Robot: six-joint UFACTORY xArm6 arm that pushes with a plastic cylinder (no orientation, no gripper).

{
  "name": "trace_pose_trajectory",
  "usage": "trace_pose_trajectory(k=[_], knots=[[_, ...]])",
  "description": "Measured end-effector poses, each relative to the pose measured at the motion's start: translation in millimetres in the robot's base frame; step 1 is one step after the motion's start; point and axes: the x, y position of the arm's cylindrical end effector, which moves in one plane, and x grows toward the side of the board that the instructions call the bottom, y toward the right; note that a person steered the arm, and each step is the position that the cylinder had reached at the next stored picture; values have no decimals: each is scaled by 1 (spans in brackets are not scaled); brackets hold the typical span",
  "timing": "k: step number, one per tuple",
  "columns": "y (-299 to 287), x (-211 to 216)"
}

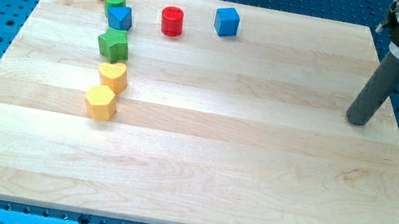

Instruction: Move the yellow heart to the bottom right corner

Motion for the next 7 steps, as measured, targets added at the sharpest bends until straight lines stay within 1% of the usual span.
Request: trace_pose_trajectory(k=[3, 4, 5, 6, 7], knots=[[-7, -3], [-40, 0], [-104, 16], [-196, 46], [-251, 57]])
